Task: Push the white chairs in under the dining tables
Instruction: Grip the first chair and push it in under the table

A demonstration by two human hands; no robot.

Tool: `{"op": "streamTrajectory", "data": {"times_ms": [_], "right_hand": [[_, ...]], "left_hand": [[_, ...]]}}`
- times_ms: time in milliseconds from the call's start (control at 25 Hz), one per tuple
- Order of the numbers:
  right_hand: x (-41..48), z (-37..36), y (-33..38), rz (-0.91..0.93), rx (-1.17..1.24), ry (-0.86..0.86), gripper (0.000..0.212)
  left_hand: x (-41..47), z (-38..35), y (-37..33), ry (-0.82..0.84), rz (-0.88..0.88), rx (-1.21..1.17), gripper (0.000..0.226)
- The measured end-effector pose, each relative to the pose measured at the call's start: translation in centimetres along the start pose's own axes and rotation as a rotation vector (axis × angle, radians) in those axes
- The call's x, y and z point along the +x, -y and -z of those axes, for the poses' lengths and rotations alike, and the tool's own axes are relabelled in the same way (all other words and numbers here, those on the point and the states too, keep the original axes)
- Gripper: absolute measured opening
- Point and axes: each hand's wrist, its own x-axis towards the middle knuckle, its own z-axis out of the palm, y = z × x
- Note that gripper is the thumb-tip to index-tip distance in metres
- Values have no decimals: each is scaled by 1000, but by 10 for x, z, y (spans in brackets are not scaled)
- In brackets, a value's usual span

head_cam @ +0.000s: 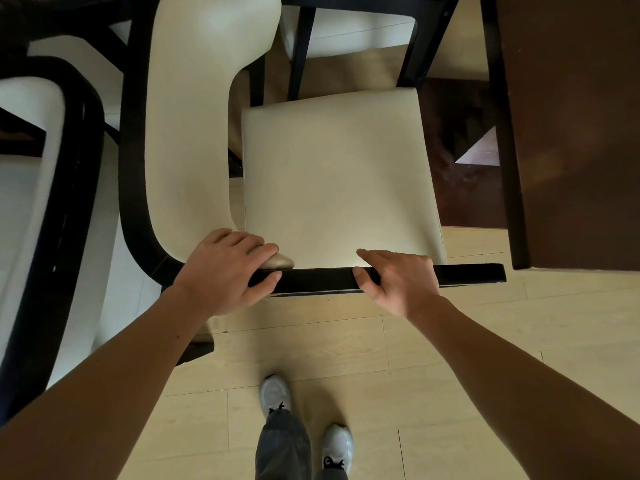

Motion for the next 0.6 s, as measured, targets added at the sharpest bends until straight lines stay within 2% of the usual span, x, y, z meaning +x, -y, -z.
{"op": "streamTrajectory", "data": {"times_ms": [600], "right_hand": [[29,0,-18,-49,-27,39,58]], "left_hand": [[38,11,12,15,-17,21,52]]}}
